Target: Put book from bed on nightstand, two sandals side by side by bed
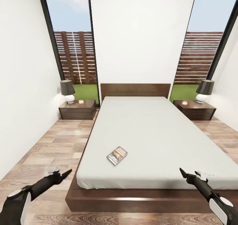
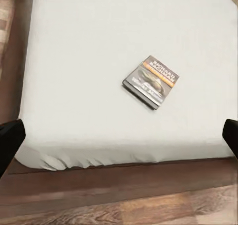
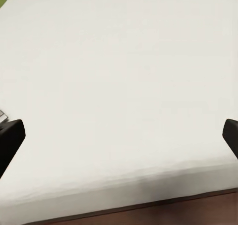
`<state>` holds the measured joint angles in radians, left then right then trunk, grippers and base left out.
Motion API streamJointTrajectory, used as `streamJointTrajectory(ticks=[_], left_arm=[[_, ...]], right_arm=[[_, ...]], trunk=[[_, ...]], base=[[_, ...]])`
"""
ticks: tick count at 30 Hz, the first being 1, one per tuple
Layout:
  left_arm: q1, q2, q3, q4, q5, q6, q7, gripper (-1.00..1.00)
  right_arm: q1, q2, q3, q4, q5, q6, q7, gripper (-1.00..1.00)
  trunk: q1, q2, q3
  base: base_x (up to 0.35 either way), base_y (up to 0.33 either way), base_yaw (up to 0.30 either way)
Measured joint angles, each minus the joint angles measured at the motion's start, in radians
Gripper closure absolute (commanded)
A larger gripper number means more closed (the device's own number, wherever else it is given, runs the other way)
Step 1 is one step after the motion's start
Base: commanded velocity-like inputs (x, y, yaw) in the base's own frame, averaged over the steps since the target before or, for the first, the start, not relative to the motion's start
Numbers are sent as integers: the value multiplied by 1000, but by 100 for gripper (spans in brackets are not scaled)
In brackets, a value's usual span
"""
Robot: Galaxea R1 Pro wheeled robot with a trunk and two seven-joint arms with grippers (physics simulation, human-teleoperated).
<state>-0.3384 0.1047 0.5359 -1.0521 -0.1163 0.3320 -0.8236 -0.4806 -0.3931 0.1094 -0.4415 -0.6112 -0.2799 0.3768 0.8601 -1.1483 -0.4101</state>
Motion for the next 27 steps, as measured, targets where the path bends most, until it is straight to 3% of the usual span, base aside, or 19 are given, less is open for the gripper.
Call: streamJointTrajectory(ticks=[3,5,6,9,12,17,19,23,27], left_arm=[[-7,-38,-34,-183,1,143,-6,-100],[-14,-50,-54,-248,0,203,-6,-100],[-23,-57,-75,-299,2,266,-6,-100],[-39,-64,-128,-373,0,415,-4,-100],[-58,-66,-198,-381,-1,526,-2,-100],[-68,-66,-270,-352,-3,562,26,-100],[-69,-66,-282,-338,-4,565,48,-100],[-71,-70,-325,-257,-3,567,167,-100],[-72,-68,-363,-231,-2,565,195,-100]], right_arm=[[0,1,0,0,0,0,0,-100],[0,1,0,0,0,0,0,-100],[0,1,0,-1,0,0,0,-100],[0,1,0,-1,1,1,0,-100],[0,1,0,-2,1,1,0,-100],[0,2,0,-2,1,1,0,-100],[0,2,0,-2,1,1,0,-100],[0,2,0,-2,2,1,-1,-100],[0,1,0,-2,2,1,-1,-100]], trunk=[[0,0,0],[0,0,0],[0,0,0],[0,0,0],[0,0,0],[0,0,0],[0,0,0],[0,0,0],[0,0,0]], base=[[0,0,0],[0,0,0],[0,0,0],[62,0,0],[134,0,0],[130,0,0],[69,0,0],[18,0,0],[2,0,0]])
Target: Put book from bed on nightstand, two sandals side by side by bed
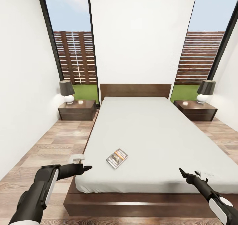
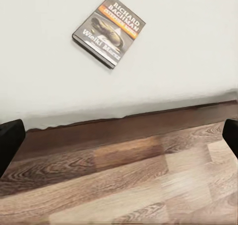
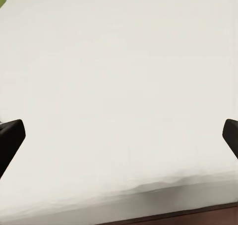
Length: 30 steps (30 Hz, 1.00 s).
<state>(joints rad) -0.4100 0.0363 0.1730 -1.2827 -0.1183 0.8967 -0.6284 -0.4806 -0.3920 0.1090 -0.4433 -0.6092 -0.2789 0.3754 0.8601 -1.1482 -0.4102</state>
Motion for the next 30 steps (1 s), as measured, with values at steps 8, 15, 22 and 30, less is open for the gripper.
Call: streamJointTrajectory(ticks=[8,15,22,30], left_arm=[[0,-2,-22,5,1,-2,5,-100],[0,-5,-42,41,1,-2,5,-100],[0,-15,-50,80,2,-5,6,-100],[0,-47,-56,86,1,-15,5,-100]], right_arm=[[0,0,1,-29,1,-16,-2,-100],[0,-1,-8,-239,4,-21,-3,-100],[-1,0,-14,-317,3,-22,1,-100],[-2,0,-13,-452,1,-23,12,-100]], trunk=[[0,0,0],[0,0,0],[0,0,0],[0,0,0]], base=[[0,0,0],[0,0,0],[0,0,0],[0,0,0]])
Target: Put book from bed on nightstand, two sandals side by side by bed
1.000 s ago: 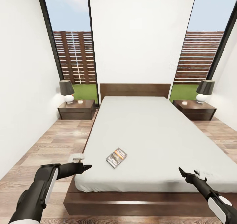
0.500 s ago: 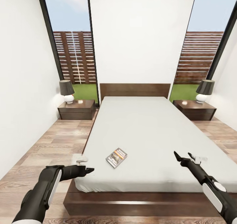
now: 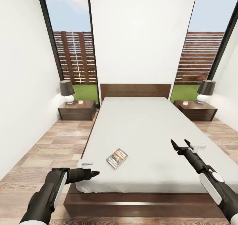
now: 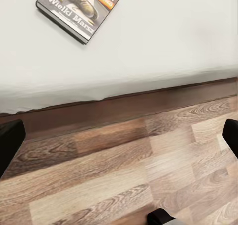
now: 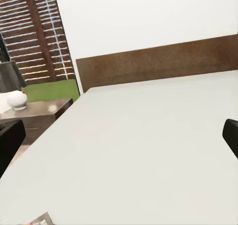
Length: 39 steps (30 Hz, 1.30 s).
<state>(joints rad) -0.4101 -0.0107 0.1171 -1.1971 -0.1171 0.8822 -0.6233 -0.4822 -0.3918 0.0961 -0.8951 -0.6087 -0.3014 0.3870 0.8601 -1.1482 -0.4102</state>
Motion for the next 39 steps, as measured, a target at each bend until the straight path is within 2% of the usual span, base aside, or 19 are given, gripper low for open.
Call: streamJointTrajectory(ticks=[10,13,17,19,24,39], left_arm=[[0,-1,-24,25,-1,-7,-2,-100],[12,-17,-41,11,-10,-8,-17,-100],[12,-20,-64,11,-12,-8,-17,-100],[13,-32,-74,11,-8,-9,-18,-100],[13,-54,-76,11,0,-12,-18,-100],[14,-61,-76,11,2,-13,-17,-100]], right_arm=[[0,-3,-1,-28,1,0,1,-100],[5,4,6,-11,14,17,-7,-100],[5,4,6,12,14,39,-6,-100],[5,2,6,23,14,41,-4,-100],[5,1,7,51,12,42,-1,-100],[5,-1,6,135,9,42,0,-100]], trunk=[[0,0,0],[0,0,0],[0,0,0],[0,0,0],[0,0,0],[0,0,0]], base=[[0,0,0],[0,0,0],[0,0,0],[0,0,0],[0,0,0],[0,0,0]])
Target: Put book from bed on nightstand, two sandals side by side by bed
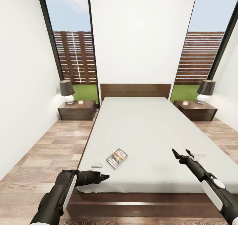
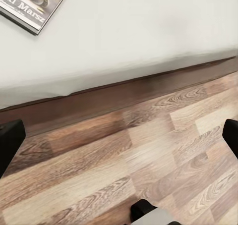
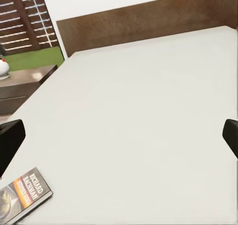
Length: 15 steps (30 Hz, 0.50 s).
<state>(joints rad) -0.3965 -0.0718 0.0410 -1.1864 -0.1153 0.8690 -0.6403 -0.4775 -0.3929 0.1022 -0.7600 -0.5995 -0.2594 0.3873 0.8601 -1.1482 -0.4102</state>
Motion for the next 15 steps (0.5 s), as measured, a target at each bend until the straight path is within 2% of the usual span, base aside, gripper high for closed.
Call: streamJointTrajectory(ticks=[8,9,15], left_arm=[[0,-2,0,0,0,0,0,-100],[0,-3,0,0,0,0,1,-100],[-5,-20,3,0,3,-2,4,-100]], right_arm=[[0,0,0,45,0,0,0,-100],[1,0,-2,128,1,1,1,-100],[0,0,-2,136,0,1,1,-100]], trunk=[[0,0,0],[0,0,0],[0,0,0]], base=[[0,0,0],[0,0,0],[0,0,0]])
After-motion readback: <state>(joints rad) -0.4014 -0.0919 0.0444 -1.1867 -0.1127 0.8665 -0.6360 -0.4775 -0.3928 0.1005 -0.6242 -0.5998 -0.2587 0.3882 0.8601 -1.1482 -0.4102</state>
